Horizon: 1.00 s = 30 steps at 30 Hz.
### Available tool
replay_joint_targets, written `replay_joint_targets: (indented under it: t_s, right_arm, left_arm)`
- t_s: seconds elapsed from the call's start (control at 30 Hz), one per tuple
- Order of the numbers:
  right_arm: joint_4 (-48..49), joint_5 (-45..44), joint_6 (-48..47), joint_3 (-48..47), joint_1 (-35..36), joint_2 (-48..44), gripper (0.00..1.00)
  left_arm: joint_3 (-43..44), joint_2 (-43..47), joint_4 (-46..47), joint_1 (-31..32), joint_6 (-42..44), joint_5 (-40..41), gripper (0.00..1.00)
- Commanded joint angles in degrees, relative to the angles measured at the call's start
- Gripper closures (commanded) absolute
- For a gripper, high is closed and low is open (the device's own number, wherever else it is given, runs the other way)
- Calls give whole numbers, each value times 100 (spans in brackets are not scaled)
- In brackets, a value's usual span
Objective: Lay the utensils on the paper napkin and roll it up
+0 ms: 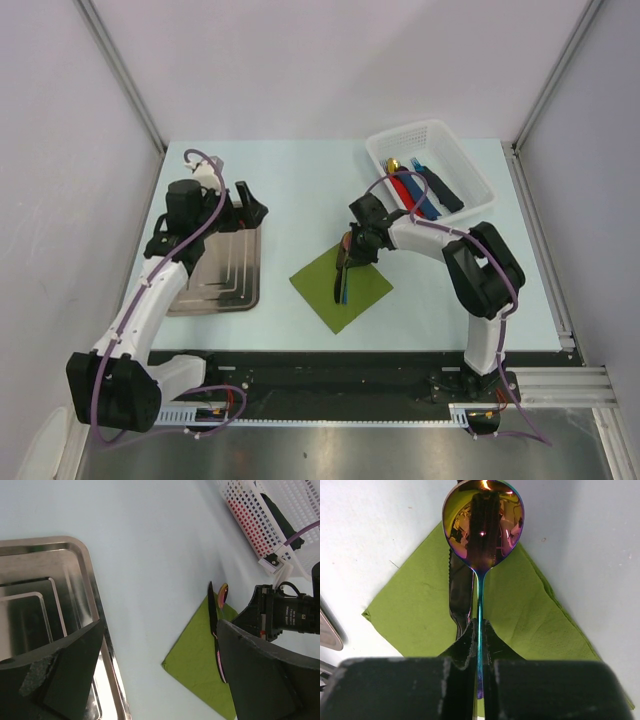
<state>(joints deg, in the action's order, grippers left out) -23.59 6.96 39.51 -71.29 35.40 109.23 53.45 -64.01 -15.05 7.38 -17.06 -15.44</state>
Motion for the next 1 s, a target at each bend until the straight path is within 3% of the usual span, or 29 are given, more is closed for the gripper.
replay_joint_targets:
  t_s: [0.0, 0.47, 0.7, 0.8, 0.97]
  right_arm:
    - [13, 77, 145, -219, -51, 37, 100]
    - [-57, 174, 215, -377, -138, 248, 91]
    - [-93, 279, 242, -386, -182, 160, 76]
    - [-84, 376, 251, -447, -191, 72, 72]
    - [-110, 578, 41, -465, -270, -348, 67]
  left_arm:
    - [-159, 152, 274, 45, -227, -170, 0]
    - [-265, -85, 301, 62, -272, -222, 0]
    - [-318, -51, 274, 97, -158, -398, 0]
    - [-370, 55, 266, 211, 132, -450, 0]
    - [-545, 388, 116, 562, 1615, -1047, 0]
